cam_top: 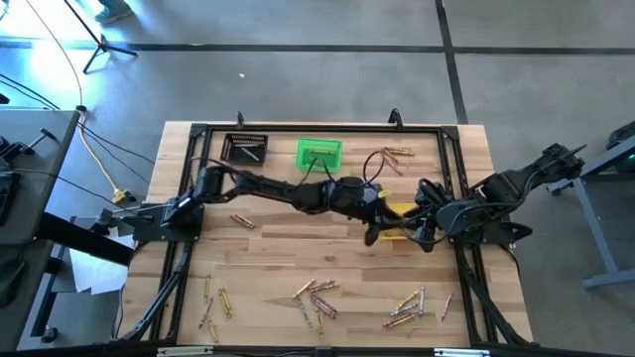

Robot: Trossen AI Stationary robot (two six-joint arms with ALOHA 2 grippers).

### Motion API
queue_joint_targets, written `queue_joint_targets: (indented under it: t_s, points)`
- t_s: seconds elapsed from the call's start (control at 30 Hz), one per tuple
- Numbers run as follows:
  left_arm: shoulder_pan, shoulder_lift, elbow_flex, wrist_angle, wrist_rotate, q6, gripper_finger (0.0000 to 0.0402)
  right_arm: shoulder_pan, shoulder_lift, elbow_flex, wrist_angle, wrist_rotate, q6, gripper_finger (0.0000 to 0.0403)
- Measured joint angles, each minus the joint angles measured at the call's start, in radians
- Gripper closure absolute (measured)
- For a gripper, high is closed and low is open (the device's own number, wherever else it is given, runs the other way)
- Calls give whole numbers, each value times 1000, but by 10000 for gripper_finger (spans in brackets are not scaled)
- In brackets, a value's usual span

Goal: Sort crayons
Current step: Put the yellow crayon into the green basket

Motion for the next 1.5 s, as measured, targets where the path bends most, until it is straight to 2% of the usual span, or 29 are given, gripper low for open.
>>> queue_joint_targets:
  t_s: [0.13,0.27,0.33,0.4,0.47,0.53,0.7,0.87,1.03,1.13,1.3,1.5]
  points:
    - [-8,-119,-1,-375,133,2,314,0,0,0,-41,-1,9,284]
    - [-26,-245,0,-817,143,-13,320,0,0,0,-76,-1,10,284]
    - [-49,-292,0,-1073,97,-32,323,0,0,0,-87,0,10,284]
    - [-92,-325,-6,-1293,0,-54,325,0,0,0,-93,0,9,284]
    - [-145,-359,-28,-1443,-99,-119,327,0,0,0,-102,0,8,284]
    - [-200,-395,-73,-1535,-152,-205,327,0,0,0,-113,1,9,284]
    - [-359,-503,-282,-1509,-154,-519,327,0,0,0,-129,9,1,284]
    - [-529,-633,-484,-1492,-149,-991,327,0,0,-5,-131,27,-25,284]
    - [-709,-739,-627,-1416,-157,-1489,327,0,0,-5,-141,62,-31,284]
    - [-804,-767,-691,-1328,-157,-1721,327,0,0,-5,-141,62,-35,284]
    - [-911,-767,-766,-1246,-156,-1951,327,0,0,-6,-141,73,-35,284]
    - [-959,-767,-839,-1219,-156,-2076,327,0,0,-6,-141,73,-12,284]
